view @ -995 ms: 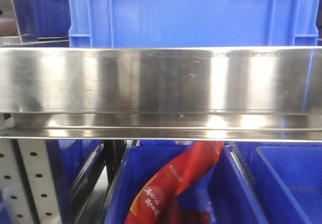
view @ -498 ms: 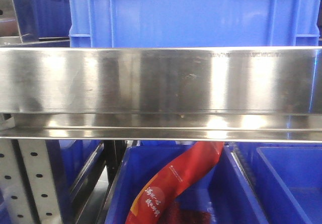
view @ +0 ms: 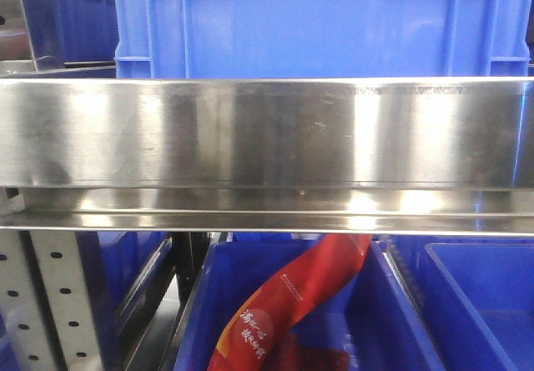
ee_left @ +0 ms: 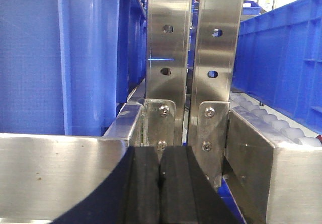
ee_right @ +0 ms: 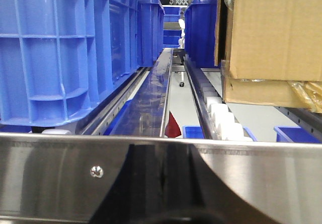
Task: Grab block from conveyor and place in blue bin
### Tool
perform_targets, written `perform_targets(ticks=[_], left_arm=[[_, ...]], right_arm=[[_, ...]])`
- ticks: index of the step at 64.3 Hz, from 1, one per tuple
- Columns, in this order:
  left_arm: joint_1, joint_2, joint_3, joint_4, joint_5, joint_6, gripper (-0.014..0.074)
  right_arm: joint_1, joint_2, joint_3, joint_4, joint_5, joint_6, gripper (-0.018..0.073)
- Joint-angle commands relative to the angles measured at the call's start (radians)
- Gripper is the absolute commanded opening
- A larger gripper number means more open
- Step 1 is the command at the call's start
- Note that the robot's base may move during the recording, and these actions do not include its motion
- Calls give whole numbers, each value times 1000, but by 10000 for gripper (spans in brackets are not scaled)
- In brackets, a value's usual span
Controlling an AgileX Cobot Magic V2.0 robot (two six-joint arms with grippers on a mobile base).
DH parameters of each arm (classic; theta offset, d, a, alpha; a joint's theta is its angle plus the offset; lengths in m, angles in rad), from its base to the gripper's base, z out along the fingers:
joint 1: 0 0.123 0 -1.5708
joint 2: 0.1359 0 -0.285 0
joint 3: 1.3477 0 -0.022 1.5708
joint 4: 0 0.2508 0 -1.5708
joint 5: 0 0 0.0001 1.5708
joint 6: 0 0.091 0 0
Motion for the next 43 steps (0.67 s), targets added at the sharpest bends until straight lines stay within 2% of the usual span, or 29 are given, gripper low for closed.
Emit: perform_targets(ticks=[1,43], left_arm=[[5,-5,-2,4,-15,-6,-111],[5,-5,-2,4,-15,-6,-111]], right_arm=[[-4,-4,2,-3,-10,1,-162],[-4,-4,2,-3,-10,1,-162]])
